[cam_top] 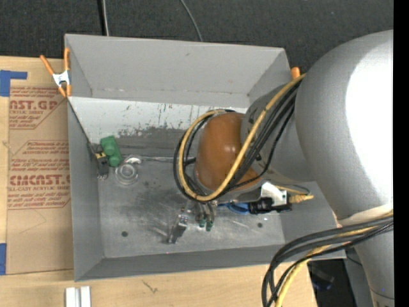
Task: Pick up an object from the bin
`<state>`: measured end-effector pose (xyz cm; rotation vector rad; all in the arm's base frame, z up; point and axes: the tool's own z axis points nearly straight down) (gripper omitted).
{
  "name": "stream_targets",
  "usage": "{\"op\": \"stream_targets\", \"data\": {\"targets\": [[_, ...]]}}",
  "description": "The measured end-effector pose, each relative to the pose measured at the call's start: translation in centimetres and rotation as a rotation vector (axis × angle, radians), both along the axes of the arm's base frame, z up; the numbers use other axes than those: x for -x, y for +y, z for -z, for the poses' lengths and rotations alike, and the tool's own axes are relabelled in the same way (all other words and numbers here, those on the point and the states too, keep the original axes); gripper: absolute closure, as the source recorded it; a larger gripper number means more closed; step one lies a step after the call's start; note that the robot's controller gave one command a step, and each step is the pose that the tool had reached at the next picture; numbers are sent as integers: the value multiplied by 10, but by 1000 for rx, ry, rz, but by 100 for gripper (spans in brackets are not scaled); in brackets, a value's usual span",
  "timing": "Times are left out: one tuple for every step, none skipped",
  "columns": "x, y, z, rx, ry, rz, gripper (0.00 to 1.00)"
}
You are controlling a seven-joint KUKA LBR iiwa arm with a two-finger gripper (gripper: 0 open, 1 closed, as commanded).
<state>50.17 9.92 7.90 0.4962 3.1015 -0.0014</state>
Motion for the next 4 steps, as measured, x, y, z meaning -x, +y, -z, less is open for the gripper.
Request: {"op": "stream_targets", "data": {"targets": [[5, -120, -38, 2, -1, -174, 0], [6, -115, -37, -2, 1, -179, 100], [1, -109, -57, -1, -2, -229, 100], [1, -109, -56, -2, 0, -228, 0]]}}
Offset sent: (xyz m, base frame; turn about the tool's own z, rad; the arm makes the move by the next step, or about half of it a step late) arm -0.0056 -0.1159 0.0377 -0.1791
